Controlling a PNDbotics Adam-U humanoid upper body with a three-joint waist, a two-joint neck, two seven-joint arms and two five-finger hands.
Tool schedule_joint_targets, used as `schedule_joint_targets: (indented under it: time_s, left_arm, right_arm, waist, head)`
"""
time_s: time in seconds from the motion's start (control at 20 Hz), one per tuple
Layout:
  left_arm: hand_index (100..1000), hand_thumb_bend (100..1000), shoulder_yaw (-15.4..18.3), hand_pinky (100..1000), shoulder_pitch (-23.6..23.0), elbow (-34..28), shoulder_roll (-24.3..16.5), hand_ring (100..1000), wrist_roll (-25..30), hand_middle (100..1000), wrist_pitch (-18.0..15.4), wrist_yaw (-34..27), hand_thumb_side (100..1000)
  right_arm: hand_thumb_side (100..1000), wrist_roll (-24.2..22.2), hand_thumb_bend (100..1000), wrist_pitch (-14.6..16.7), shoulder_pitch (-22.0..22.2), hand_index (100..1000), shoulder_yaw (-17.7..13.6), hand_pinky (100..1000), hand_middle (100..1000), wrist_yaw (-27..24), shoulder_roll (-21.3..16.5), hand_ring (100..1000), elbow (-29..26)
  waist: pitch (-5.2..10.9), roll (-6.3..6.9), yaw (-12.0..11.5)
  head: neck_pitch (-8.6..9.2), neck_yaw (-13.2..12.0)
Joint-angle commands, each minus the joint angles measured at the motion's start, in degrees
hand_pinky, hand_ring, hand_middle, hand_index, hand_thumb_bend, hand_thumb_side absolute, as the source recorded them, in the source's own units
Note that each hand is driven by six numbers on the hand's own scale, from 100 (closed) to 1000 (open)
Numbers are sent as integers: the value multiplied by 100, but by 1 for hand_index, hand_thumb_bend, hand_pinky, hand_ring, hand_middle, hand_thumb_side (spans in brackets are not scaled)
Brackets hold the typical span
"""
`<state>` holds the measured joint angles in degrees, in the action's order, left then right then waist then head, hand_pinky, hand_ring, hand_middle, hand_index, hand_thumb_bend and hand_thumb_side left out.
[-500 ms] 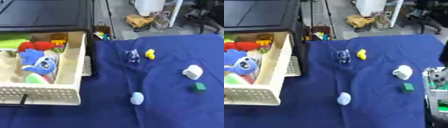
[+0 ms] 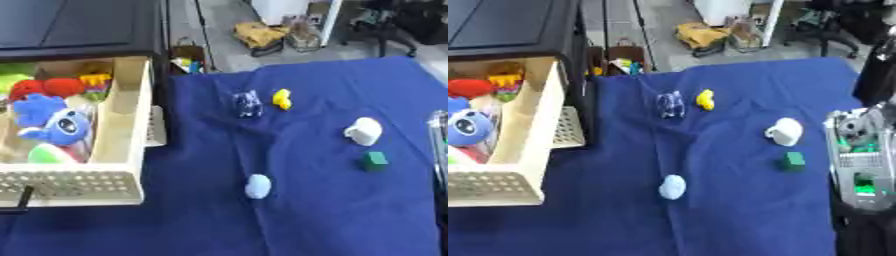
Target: Pick up objects from table and place into drawer.
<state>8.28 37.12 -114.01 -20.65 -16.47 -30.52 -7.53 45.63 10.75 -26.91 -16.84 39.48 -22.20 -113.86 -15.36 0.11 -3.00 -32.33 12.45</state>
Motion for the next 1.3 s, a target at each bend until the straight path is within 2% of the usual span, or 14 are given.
schedule_joint_targets:
  time_s: [0.05,0.55,0.8,1.15,1.3]
  left_arm:
    - [768,360,4,510,48,-59,-90,541,3,596,-4,-21,1000]
    - [768,361,-14,510,26,-59,-108,541,33,596,13,-49,1000]
    - [768,360,-26,510,10,-59,-118,541,50,596,28,-59,1000]
    - [768,359,-51,510,-5,-59,-139,541,82,596,41,-70,1000]
    - [768,359,-63,510,-7,-59,-147,541,97,597,47,-76,1000]
  right_arm:
    - [1000,-294,100,-186,-111,789,52,725,594,-96,-386,757,-73]
    - [1000,-1714,107,-1222,-215,825,275,740,610,-36,-1375,779,-73]
    - [1000,-2611,191,-1754,-295,838,421,746,623,29,-2033,786,-73]
    - [1000,-3716,310,-2277,-436,866,665,759,665,-37,-2904,807,-73]
    - [1000,-4244,321,-2431,-464,881,770,766,696,-26,-3273,816,-73]
  waist:
    - [132,5,18]
    - [205,-6,72]
    - [238,-25,96]
    - [271,-49,87]
    - [279,-61,79]
  head:
    - [-79,4]
    - [-257,-147]
    - [-304,-218]
    - [-358,-244]
    - [-373,-237]
